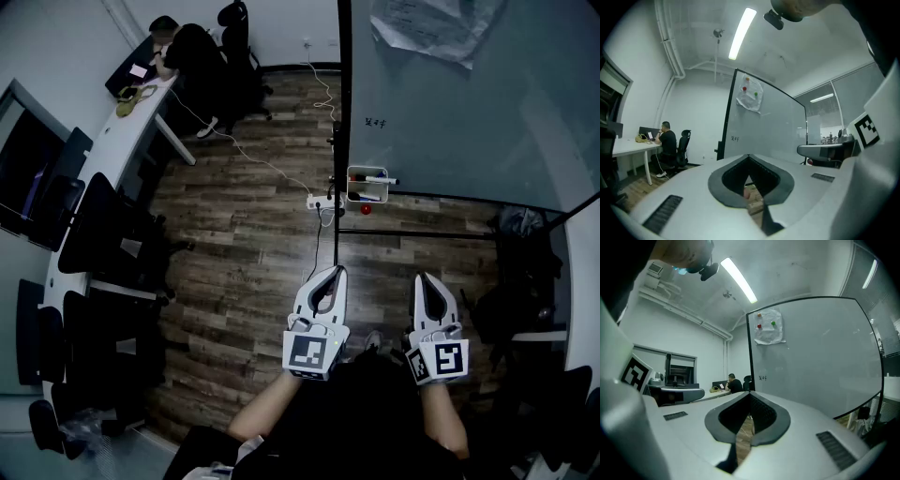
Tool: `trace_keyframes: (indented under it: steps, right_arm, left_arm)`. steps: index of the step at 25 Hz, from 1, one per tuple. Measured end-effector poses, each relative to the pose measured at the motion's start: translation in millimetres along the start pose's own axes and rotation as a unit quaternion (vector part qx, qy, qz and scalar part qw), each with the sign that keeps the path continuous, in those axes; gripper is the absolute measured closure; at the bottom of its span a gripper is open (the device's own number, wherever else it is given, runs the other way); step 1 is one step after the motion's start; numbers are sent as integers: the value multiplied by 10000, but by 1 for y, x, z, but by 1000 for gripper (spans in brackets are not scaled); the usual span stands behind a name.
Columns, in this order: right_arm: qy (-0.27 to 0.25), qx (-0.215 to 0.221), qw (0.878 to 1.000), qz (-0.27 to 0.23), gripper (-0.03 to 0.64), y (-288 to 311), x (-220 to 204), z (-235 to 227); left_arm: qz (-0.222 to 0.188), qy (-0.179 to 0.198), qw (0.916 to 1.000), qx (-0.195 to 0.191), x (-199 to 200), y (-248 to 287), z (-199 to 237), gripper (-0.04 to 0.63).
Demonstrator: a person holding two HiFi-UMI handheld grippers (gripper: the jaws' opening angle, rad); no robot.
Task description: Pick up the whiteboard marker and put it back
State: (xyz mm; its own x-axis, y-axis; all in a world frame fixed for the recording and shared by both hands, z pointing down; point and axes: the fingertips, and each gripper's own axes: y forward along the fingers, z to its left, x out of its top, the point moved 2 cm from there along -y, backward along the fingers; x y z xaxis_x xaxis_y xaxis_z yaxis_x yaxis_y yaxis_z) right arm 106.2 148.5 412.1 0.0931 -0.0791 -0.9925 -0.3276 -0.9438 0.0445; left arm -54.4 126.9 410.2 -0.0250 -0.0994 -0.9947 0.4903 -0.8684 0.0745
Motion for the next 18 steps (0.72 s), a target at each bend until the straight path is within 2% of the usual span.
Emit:
trace_keyframes:
  steps: [5,18]
  right_arm:
    - [-29,1,10000,25,604,1,-2,7]
    - [-3,-63,10000,-4,604,5,-3,20]
  left_arm:
    - [-62,-116,9999,-31,1,-5,3,587]
    - [-53,-116,9997,-191,-2,-13,14,588]
